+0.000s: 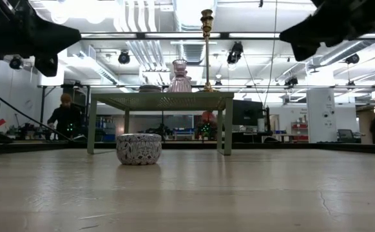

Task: Pick & Place candle stick holders
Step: Put the white scented candle on the shelf aligned with the scented candles

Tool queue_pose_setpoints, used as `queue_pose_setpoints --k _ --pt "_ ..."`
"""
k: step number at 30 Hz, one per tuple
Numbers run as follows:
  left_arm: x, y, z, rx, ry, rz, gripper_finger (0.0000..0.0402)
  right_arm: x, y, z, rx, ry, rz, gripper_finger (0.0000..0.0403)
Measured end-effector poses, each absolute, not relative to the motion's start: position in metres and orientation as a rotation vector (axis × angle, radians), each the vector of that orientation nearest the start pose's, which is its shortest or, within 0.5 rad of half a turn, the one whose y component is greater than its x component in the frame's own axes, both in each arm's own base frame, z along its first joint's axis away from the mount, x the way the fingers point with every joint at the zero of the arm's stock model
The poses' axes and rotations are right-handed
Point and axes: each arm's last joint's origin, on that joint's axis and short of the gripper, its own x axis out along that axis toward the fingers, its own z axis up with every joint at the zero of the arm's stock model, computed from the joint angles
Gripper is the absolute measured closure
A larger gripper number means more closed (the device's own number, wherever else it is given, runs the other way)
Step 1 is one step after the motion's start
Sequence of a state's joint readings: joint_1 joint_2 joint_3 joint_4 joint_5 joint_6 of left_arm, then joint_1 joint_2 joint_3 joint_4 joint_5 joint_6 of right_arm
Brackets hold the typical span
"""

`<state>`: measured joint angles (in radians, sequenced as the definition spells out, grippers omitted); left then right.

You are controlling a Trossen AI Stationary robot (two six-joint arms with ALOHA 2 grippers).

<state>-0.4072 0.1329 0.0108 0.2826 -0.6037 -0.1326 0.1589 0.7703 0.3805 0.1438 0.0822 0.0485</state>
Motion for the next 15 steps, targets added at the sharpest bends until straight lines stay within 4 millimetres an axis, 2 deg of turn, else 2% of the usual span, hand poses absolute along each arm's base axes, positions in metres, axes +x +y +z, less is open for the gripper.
queue_pose_setpoints --k 6,9,15 --pt "0.097 -0.024 0.185 -0.223 -0.171 0.192 0.0351 0.154 0.022 0.212 0.024 0.195 0.072 0.0390" --pt "0.096 -0.023 0.190 -0.289 -0.225 0.197 0.0351 0.147 0.021 0.207 0.046 0.163 0.070 0.0390" --pt "0.095 -0.022 0.201 -0.313 -0.292 0.219 0.0348 0.132 0.017 0.197 0.022 0.099 0.064 0.0390"
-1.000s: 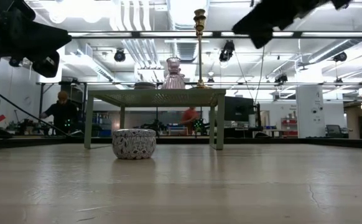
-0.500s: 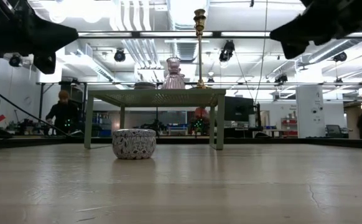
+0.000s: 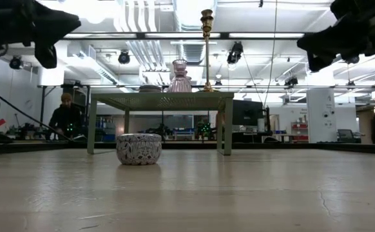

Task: Pick & Place candle stick holders
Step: Put the white scented candle on the shelf aligned with the scented candles

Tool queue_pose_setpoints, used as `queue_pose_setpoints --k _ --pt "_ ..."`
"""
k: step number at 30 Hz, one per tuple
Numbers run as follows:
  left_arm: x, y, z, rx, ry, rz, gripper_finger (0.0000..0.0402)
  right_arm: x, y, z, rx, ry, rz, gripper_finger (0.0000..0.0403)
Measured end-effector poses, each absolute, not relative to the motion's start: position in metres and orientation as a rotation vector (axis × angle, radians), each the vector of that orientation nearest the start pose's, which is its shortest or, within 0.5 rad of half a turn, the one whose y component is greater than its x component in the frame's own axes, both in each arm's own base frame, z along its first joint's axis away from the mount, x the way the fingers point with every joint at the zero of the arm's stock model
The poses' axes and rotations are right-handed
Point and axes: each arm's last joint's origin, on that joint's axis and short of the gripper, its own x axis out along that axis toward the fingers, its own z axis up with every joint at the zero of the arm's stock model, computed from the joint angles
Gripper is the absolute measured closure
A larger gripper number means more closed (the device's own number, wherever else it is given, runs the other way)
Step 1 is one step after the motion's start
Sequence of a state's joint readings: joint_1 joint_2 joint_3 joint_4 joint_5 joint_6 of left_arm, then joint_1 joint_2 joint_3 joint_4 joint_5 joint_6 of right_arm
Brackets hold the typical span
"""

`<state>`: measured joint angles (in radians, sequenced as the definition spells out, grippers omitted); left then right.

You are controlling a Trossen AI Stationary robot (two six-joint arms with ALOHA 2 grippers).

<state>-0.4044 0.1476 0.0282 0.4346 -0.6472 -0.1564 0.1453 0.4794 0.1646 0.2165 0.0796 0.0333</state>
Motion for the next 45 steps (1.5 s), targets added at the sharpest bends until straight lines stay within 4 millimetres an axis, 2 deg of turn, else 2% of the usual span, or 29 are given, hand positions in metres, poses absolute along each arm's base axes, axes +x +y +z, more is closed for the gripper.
queue_pose_setpoints --k 5,10,16,20,24,27,30,34,41,45 --pt "0.099 -0.024 0.216 -0.340 -0.290 0.184 0.0301 0.127 0.013 0.191 0.046 0.074 0.037 0.0390" --pt "0.112 -0.032 0.243 -0.303 -0.252 0.107 0.0207 0.124 0.011 0.185 0.074 0.069 0.018 0.0390" --pt "0.145 -0.047 0.272 -0.182 -0.101 0.109 0.0076 0.123 0.011 0.177 0.097 0.095 0.013 0.0390" --pt "0.170 -0.057 0.280 -0.109 0.087 0.135 0.0017 0.123 0.011 0.172 0.100 0.108 0.012 0.0390" --pt "0.195 -0.068 0.272 -0.074 0.260 0.153 0.0004 0.122 0.011 0.165 0.105 0.124 0.011 0.0390" --pt "0.213 -0.076 0.276 -0.078 0.284 0.162 0.0005 0.122 0.011 0.163 0.105 0.110 0.013 0.0390" --pt "0.228 -0.082 0.262 -0.032 0.396 0.187 0.0005 0.122 0.011 0.163 0.103 0.102 0.013 0.0390" --pt "0.245 -0.088 0.254 -0.032 0.454 0.218 0.0005 0.122 0.011 0.163 0.095 0.106 0.014 0.0390" --pt "0.266 -0.098 0.223 -0.047 0.559 0.244 0.0005 0.122 0.011 0.163 0.092 0.108 0.014 0.0390" --pt "0.275 -0.102 0.196 -0.048 0.649 0.259 0.0005 0.122 0.011 0.163 0.091 0.109 0.014 0.0390"
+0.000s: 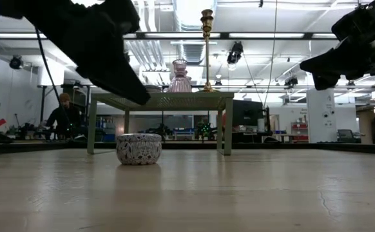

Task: Pick & Place candle stick holders
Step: Put the white scented candle on the shelf aligned with the scented candles

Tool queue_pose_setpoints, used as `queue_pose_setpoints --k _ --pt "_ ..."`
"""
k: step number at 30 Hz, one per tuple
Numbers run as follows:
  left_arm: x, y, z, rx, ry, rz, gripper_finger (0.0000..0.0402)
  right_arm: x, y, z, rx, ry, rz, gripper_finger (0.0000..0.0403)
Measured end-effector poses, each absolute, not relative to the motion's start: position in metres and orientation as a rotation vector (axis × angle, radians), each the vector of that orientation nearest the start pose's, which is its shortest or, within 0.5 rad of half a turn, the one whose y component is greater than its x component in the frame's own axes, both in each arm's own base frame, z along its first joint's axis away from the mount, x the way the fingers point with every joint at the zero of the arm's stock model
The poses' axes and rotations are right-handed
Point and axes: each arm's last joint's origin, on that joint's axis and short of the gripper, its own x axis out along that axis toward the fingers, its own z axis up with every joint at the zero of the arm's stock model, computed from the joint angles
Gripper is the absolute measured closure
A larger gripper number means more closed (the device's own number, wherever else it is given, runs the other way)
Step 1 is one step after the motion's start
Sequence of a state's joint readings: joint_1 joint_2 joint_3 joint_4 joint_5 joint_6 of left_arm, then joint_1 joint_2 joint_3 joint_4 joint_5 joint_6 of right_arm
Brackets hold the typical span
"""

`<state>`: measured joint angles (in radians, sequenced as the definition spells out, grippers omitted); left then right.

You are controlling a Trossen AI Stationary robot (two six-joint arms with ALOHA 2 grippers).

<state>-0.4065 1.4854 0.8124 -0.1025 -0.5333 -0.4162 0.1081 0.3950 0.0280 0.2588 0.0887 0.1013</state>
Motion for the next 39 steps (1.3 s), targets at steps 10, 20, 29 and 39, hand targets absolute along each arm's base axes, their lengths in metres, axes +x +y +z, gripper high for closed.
queue_pose_setpoints --k 10,20,29,39 --pt "0.289 -0.102 0.156 -0.097 0.741 0.315 0.0005 0.122 0.011 0.163 0.091 0.109 0.014 0.0390" --pt "0.294 -0.102 0.138 -0.099 0.778 0.335 0.0005 0.122 0.011 0.163 0.091 0.109 0.014 0.0390" --pt "0.296 -0.101 0.133 -0.113 0.780 0.344 0.0039 0.122 0.011 0.163 0.083 0.109 0.015 0.0390" --pt "0.296 -0.101 0.135 -0.116 0.774 0.341 0.0101 0.122 0.011 0.161 0.081 0.130 0.014 0.0390"
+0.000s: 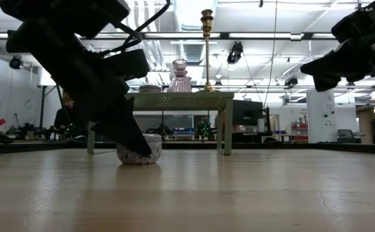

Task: Pick & Place candle stick holders
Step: Put the white scented candle on the shelf aligned with the scented candles

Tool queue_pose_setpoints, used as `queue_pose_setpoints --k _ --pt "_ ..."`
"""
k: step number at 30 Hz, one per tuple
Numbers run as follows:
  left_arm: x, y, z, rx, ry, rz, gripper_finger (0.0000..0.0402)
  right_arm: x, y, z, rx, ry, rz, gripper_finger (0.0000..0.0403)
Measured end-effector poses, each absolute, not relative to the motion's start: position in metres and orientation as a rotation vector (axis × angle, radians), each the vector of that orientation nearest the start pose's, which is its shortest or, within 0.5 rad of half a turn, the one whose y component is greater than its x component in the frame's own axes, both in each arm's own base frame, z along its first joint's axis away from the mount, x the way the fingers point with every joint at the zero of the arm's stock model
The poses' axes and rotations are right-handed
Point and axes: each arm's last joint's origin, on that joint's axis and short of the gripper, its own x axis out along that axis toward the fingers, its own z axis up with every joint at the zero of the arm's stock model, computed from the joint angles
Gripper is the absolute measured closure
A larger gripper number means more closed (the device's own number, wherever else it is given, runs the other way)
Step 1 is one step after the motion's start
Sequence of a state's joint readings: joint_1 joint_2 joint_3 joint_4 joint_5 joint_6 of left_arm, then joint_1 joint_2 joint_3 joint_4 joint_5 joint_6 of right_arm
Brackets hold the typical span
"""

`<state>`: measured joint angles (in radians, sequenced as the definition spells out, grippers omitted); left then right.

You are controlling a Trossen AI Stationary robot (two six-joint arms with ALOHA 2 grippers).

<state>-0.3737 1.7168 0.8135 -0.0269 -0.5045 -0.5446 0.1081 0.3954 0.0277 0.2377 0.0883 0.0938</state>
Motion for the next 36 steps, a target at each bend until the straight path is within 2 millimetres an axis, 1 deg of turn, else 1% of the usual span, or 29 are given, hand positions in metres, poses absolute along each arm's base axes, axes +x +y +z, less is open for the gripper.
queue_pose_setpoints --k 2,6,10,13,19,26,30,36 --pt "0.296 -0.101 0.135 -0.116 0.773 0.341 0.0100 0.122 0.011 0.161 0.082 0.131 0.014 0.0390" --pt "0.295 -0.101 0.140 -0.119 0.772 0.329 0.0087 0.122 0.011 0.161 0.084 0.131 0.013 0.0390" --pt "0.291 -0.098 0.157 -0.121 0.735 0.314 0.0090 0.122 0.011 0.161 0.085 0.130 0.014 0.0390" --pt "0.286 -0.092 0.173 -0.119 0.721 0.315 0.0095 0.122 0.011 0.161 0.085 0.130 0.014 0.0390" --pt "0.269 -0.065 0.211 -0.147 0.660 0.407 0.0090 0.122 0.011 0.161 0.084 0.128 0.014 0.0390" --pt "0.253 -0.036 0.252 -0.219 0.509 0.462 0.0089 0.122 0.011 0.161 0.082 0.125 0.014 0.0390" --pt "0.246 -0.016 0.265 -0.275 0.442 0.529 0.0089 0.122 0.011 0.161 0.082 0.125 0.014 0.0390" --pt "0.243 0.017 0.271 -0.311 0.413 0.668 0.0089 0.122 0.011 0.161 0.083 0.125 0.014 0.0390"
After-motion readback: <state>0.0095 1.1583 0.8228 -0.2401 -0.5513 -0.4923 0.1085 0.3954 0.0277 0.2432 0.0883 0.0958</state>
